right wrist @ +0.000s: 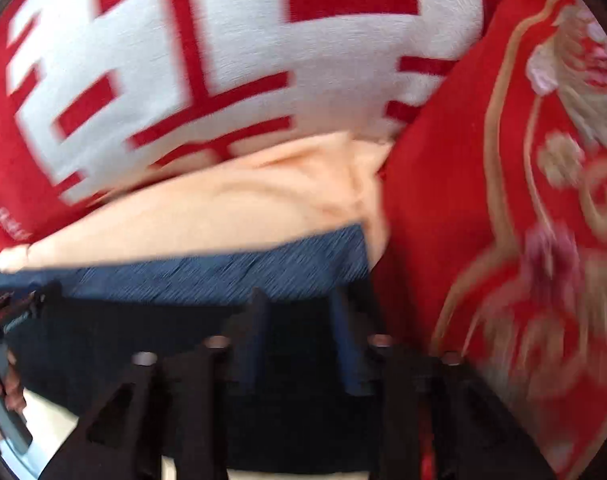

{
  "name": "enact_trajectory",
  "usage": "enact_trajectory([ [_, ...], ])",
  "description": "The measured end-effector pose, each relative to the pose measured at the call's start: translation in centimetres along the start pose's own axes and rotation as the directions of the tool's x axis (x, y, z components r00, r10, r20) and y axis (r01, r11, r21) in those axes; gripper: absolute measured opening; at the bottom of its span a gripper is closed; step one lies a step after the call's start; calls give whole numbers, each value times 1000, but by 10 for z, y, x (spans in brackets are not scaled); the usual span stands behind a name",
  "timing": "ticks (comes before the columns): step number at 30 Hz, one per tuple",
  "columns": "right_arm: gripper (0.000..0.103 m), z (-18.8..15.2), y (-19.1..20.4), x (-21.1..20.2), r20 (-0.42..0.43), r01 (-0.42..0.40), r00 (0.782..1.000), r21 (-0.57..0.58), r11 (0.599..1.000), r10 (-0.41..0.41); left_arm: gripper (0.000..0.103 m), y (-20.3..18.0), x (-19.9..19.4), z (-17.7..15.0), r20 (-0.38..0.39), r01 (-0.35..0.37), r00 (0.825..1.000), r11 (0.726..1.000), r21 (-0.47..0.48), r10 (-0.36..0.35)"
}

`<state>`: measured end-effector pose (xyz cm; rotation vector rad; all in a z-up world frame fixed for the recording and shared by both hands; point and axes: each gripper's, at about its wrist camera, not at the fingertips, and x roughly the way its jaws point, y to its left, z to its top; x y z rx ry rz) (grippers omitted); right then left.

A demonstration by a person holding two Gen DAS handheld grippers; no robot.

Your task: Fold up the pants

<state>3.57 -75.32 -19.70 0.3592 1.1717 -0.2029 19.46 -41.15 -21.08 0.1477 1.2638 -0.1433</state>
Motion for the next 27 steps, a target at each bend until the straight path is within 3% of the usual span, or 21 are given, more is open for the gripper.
enact_trajectory([
  [1,63,-8,4,-4,-13,-52,999,24,998,52,66,10,-7,-7,-3,-9,1000,1000,-3,9],
  [4,63,-41,14,-12,-103,-177,977,92,980,186,66,40,-24,-32,-9,-27,1000,1000,-14,27],
  [7,63,-73,48,-15,-165,-257,949,91,962,270,66,68,-31,-58,-27,-42,999,999,-25,42],
  [13,63,-124,141,-5,-255,-429,862,91,899,437,66,136,-37,-90,-25,-54,998,998,-10,54],
  [14,63,-148,158,-7,-260,-453,848,96,887,461,66,149,-36,-91,-23,-55,998,998,-2,55],
  [19,63,-188,243,2,-258,-550,781,145,822,569,66,240,-28,-86,8,-91,996,996,5,91],
  [23,63,-200,298,21,-244,-599,736,202,775,632,66,312,-10,-73,31,-166,986,986,6,166],
  [27,63,-199,334,46,-215,-618,720,233,751,660,66,369,19,-65,32,-232,972,973,2,231],
])
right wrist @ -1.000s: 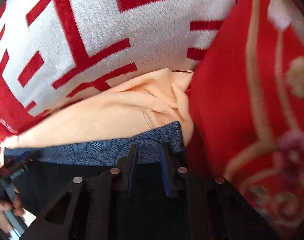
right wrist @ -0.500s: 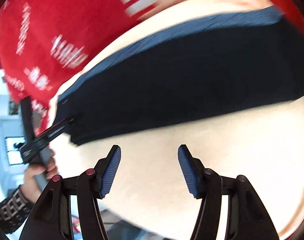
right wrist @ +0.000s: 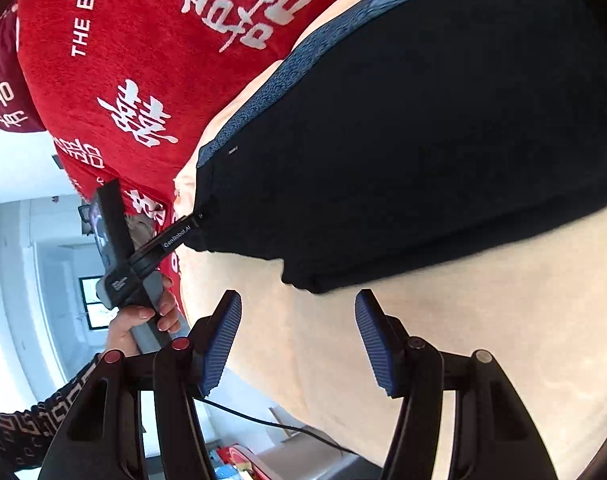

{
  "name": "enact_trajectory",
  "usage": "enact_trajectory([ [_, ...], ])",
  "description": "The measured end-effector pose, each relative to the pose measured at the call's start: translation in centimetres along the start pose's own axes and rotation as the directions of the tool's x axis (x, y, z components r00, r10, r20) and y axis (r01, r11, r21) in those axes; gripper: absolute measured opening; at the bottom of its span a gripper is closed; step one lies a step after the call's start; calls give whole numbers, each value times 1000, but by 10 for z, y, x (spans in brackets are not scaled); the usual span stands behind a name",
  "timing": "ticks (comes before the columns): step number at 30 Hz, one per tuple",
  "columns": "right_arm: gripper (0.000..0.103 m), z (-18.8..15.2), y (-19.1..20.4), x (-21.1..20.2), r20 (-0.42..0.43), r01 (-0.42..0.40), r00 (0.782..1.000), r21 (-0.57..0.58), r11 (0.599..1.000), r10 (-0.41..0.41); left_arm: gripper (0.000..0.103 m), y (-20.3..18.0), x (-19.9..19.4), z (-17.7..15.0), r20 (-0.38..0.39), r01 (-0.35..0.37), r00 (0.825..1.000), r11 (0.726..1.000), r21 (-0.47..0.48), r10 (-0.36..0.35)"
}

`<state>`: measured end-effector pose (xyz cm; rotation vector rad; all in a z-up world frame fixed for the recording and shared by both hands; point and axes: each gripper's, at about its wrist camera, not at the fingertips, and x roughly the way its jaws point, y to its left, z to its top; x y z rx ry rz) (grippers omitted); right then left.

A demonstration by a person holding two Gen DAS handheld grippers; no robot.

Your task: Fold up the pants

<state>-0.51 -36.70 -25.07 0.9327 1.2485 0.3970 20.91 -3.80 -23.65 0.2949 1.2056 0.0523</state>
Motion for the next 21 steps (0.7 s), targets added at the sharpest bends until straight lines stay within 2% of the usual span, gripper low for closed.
enact_trajectory([
  [2,63,3,-3,9,6,-11,1000,18,1000,11,76,16,16,0,6,29,1000,999,-17,-29],
  [3,63,4,-3,13,14,-27,1000,24,999,27,87,22,19,-1,25,31,999,999,-21,-30],
  [5,63,5,-5,16,24,-46,999,25,999,46,89,31,25,-3,35,79,996,997,-26,-79],
  [8,63,8,-11,20,38,-73,997,53,996,71,93,54,34,-8,29,183,983,978,-103,-181],
  [10,63,13,-14,22,59,-97,994,99,990,91,96,59,39,-8,26,202,979,972,-119,-201],
  [11,45,16,-15,24,58,-105,993,128,986,99,96,58,39,-8,29,202,979,974,-107,-200],
  [12,22,21,-15,24,56,-79,996,145,986,72,96,57,37,-8,33,194,981,977,-84,-192],
  [13,9,24,-13,24,52,-51,998,146,988,44,96,57,38,-6,32,191,981,980,-65,-189],
  [16,9,19,6,7,91,-73,994,96,993,65,96,61,38,-5,29,172,985,985,-12,-172],
  [18,9,7,15,1,95,-32,995,62,998,26,96,61,38,-7,34,172,984,984,46,-174],
  [21,8,-7,0,17,52,59,997,80,995,-63,96,51,35,-10,44,167,984,982,86,-171],
])
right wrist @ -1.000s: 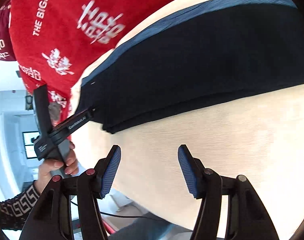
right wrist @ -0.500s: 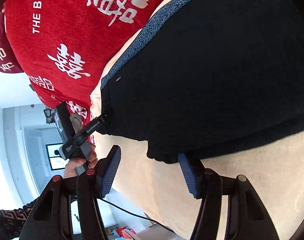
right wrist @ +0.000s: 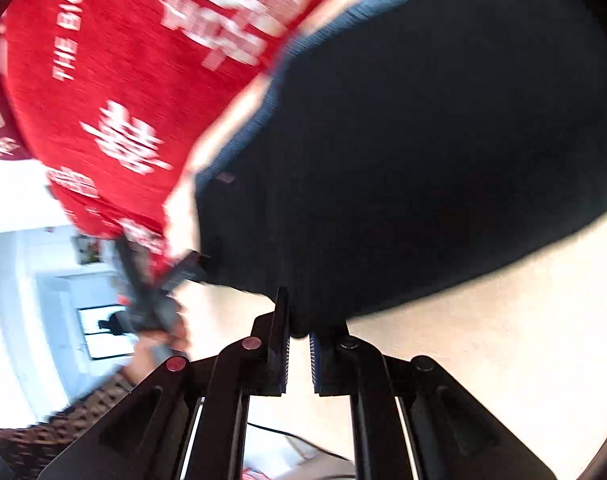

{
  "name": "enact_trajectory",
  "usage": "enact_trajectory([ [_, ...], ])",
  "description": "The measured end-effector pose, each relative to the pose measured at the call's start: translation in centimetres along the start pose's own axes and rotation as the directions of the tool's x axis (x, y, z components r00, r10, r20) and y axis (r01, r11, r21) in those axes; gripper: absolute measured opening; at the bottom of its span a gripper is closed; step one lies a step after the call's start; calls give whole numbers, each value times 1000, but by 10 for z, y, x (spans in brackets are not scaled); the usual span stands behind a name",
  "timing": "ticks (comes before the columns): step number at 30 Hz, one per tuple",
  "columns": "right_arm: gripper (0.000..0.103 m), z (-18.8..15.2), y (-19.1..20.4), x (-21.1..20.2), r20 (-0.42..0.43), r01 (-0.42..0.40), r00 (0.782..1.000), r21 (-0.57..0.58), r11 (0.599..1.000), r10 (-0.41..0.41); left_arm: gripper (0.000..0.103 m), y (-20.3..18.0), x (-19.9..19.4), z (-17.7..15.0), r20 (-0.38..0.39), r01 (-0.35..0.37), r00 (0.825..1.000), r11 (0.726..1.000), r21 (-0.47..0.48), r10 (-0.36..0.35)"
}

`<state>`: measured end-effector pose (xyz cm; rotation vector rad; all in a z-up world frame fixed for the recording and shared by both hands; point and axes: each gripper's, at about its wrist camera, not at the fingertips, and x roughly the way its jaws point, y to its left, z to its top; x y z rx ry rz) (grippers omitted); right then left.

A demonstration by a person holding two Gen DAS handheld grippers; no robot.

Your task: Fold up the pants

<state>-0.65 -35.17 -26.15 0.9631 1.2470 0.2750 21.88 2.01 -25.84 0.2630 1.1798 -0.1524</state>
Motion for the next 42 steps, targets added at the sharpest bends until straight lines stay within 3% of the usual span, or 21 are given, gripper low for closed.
enact_trajectory([
  [3,9,-3,-14,9,-11,2,1000,34,999,-2,96,-14,-11,-1,-1,-27,1000,1000,13,28],
  [5,20,-1,-11,3,-35,17,999,37,999,-16,96,-24,-20,-4,-17,-57,998,998,22,58],
  [7,24,-2,-6,-12,-44,65,997,-12,998,-66,95,-35,-33,-6,-27,-64,998,998,28,65],
  [10,24,0,4,-48,13,164,986,-121,979,-164,95,-74,-61,-8,15,-17,1000,998,60,16],
  [12,24,9,11,-64,71,242,970,-169,956,-233,95,-106,-76,-9,39,50,998,996,69,-53],
  [15,24,31,19,-79,150,335,940,-231,913,-307,95,-167,-79,-7,37,175,984,983,56,-177],
  [17,25,48,17,-76,170,428,903,-263,865,-395,95,-210,-72,-6,14,210,977,977,46,-211],
  [19,25,56,7,-71,172,501,865,-299,812,-471,95,-252,-62,-14,-8,173,985,982,76,-173],
  [20,25,56,-8,-69,171,570,821,-313,760,-545,96,-265,-54,-21,-12,130,992,986,107,-129],
  [21,22,54,-21,-73,167,568,822,-320,759,-544,96,-270,-55,-29,37,121,991,987,109,-125],
  [22,21,51,-29,-84,187,518,855,-317,795,-483,96,-268,-57,-33,53,136,989,985,102,-142],
  [24,20,52,-40,-99,163,488,873,-273,829,-460,96,-262,-58,-32,9,159,987,984,82,-161],
  [26,24,55,-43,-111,153,494,869,-201,846,-470,96,-258,-63,-24,-40,129,991,989,69,-126],
  [28,27,60,-38,-120,181,454,887,-185,871,-424,96,-258,-74,-7,-2,115,993,992,60,-115],
  [29,33,67,-33,-122,203,448,889,-195,872,-411,96,-263,-82,1,28,118,992,992,49,-119],
  [34,38,126,-8,-100,233,443,891,-268,855,-389,96,-300,-74,63,95,115,989,993,14,-116],
  [38,38,158,3,-65,202,461,887,-315,830,-416,96,-311,-35,88,53,54,997,998,-21,-53],
  [41,34,164,-4,-55,246,521,853,-357,775,-460,96,-305,-14,94,59,62,997,995,-77,-57],
  [42,33,166,-6,-56,264,520,853,-364,773,-450,99,-303,-11,96,62,67,996,993,-94,-61],
])
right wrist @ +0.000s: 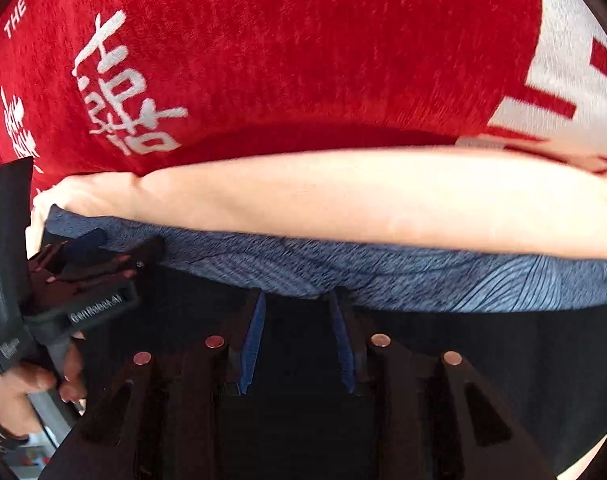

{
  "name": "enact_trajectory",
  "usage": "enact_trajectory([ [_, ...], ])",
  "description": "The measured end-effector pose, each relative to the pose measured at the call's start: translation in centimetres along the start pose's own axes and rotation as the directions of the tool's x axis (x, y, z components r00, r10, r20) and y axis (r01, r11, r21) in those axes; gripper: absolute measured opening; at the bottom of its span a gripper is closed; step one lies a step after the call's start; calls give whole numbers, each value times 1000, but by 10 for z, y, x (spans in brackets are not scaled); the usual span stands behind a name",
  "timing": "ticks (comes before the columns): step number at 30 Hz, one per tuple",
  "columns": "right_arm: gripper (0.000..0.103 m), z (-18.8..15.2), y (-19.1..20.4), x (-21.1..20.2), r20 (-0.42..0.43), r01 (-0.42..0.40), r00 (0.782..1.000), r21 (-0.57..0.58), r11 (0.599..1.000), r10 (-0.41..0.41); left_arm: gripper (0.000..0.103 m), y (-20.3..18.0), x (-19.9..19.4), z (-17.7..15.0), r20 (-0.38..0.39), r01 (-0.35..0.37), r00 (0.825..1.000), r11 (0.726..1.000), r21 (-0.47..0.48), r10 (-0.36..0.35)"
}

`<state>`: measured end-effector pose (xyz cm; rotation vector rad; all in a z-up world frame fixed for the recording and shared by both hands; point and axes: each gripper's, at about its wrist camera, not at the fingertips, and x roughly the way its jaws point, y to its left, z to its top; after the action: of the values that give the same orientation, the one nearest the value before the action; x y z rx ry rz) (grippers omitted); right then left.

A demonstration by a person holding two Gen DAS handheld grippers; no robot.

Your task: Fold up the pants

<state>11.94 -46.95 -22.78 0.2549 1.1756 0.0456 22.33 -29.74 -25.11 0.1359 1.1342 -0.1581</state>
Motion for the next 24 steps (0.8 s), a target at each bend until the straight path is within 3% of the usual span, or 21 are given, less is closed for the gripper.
enact_trajectory([
  [2,33,-2,-6,-3,32,33,999,-3,999,-33,102,3,4,5,6,-14,1000,1000,-16,14],
  [5,33,2,-26,-5,46,151,987,30,988,-152,101,8,0,14,2,-70,998,997,-22,70],
  [9,37,6,-56,-23,3,140,990,138,981,-142,101,30,-34,10,15,-83,996,996,-31,83],
  [12,39,-9,-51,-46,6,86,996,150,985,-88,101,46,-60,-12,1,-100,995,995,-24,101],
  [15,40,-45,-27,-61,-1,45,999,73,996,-45,101,50,-74,-55,-50,-61,997,998,-5,60],
  [18,47,-80,-9,-49,-61,64,996,15,998,-63,101,29,-67,-97,-115,-83,989,993,82,92],
  [19,47,-91,-6,-45,-75,78,994,19,997,-77,101,28,-68,-107,-92,-97,990,993,68,103],
  [20,50,-99,-2,-51,-19,96,995,7,995,-96,101,30,-73,-113,-40,-95,995,995,27,96],
  [24,51,-113,4,-63,-18,114,993,-25,993,-115,102,28,-76,-116,-68,-108,992,994,25,109],
])
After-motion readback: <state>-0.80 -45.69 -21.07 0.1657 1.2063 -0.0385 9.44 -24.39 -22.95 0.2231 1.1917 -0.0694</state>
